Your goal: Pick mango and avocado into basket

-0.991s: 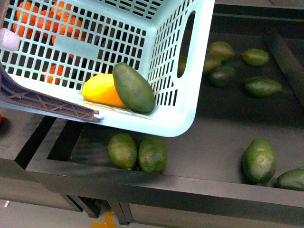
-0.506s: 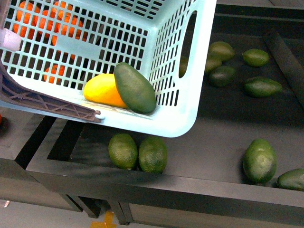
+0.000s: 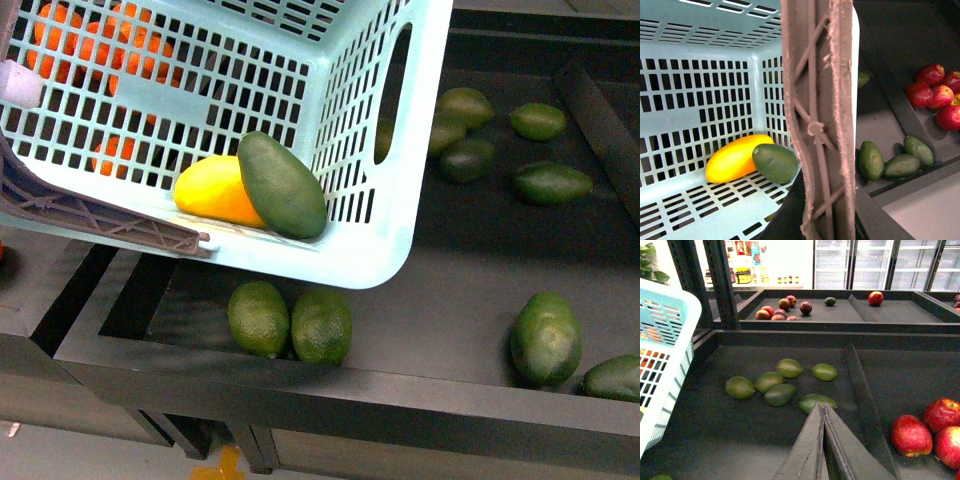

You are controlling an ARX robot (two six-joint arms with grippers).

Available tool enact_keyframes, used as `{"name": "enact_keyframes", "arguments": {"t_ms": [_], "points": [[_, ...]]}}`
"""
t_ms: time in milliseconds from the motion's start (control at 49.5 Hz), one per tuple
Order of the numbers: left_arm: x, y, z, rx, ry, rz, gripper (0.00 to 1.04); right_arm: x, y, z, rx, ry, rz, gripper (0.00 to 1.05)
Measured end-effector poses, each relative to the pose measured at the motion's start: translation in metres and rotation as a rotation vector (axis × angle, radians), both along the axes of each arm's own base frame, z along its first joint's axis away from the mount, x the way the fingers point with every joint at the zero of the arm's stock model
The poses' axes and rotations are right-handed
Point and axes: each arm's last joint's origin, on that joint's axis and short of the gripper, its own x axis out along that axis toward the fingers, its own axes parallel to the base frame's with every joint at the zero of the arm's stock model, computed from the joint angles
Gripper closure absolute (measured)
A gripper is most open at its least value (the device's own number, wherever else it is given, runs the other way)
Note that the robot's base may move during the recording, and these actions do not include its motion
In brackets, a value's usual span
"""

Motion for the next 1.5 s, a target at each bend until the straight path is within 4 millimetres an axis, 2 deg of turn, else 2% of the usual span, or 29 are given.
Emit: {"name": "enact_keyframes", "arguments": {"t_ms": [121, 404, 607, 829, 910, 950, 1031, 1496], "points": [[-0.0001, 0.0, 0.0001, 0.0, -0.001, 0.0, 0.97, -0.0073, 0.0001, -0.0018, 0.0, 0.0, 0.003, 1.02], [0.0, 0.0, 0.0, 0.0, 0.0, 0.0, 0.97, -0.0079, 0.0001, -0.0016, -0.002, -0.004, 0.003, 1.02], [0.0, 0.0, 0.0, 0.0, 0.0, 0.0, 0.97, -0.0079, 0.0001, -0.0016, -0.002, -0.004, 0.003, 0.6], [0.0, 0.0, 0.0, 0.0, 0.0, 0.0, 0.97, -0.0079, 0.0001, -0.0016, -0.002, -0.004, 0.003, 0.28], [0.0, 0.0, 0.0, 0.0, 0.0, 0.0, 0.97, -0.0079, 0.0001, -0.0016, -0.002, -0.004, 0.003, 0.1], [0.0, -0.0001, 0.0, 0.0, 0.0, 0.0, 0.97, -0.0079, 0.0, -0.0016, -0.001, -0.004, 0.0, 0.06], [-0.001, -0.0025, 0.0, -0.003, 0.001, -0.017, 0.97, -0.0079, 0.0, -0.0017, -0.001, -0.003, -0.001, 0.08], [-0.0012, -0.0018, 0.0014, -0.011, -0.001, -0.021, 0.97, -0.008, 0.0, -0.0018, -0.003, -0.002, 0.002, 0.08]]}}
